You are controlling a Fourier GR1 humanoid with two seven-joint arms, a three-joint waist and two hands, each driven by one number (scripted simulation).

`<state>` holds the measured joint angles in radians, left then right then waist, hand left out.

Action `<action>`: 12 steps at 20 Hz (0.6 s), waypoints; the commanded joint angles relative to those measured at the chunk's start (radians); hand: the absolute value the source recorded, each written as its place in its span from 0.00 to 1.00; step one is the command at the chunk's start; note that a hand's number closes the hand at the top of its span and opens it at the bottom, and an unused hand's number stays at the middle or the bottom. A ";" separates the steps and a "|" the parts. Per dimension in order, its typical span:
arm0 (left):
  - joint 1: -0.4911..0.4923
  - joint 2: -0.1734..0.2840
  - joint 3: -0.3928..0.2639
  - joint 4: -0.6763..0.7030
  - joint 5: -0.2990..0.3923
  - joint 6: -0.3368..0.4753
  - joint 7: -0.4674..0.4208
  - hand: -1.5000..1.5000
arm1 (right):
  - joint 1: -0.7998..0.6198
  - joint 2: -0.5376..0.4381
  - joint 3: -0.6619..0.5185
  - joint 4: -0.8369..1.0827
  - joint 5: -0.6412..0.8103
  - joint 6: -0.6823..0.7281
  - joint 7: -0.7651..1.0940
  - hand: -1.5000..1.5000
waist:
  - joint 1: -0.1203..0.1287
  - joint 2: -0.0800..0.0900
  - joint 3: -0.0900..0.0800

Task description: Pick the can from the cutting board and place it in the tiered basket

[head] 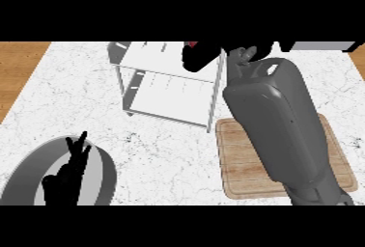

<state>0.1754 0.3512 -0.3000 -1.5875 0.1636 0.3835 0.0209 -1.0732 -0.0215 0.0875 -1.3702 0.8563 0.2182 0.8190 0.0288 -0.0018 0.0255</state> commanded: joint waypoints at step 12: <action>-0.056 -0.028 -0.008 0.078 -0.005 -0.015 0.028 0.50 | -0.064 0.021 -0.019 0.438 -0.119 -0.354 -0.122 1.00 | 0.006 0.013 -0.026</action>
<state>0.1640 0.3495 -0.3132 -1.5888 0.1419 0.3955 0.0377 -1.1254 -0.0020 0.1011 -1.0001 0.8230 -0.0561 0.7190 0.0414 0.0032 0.0260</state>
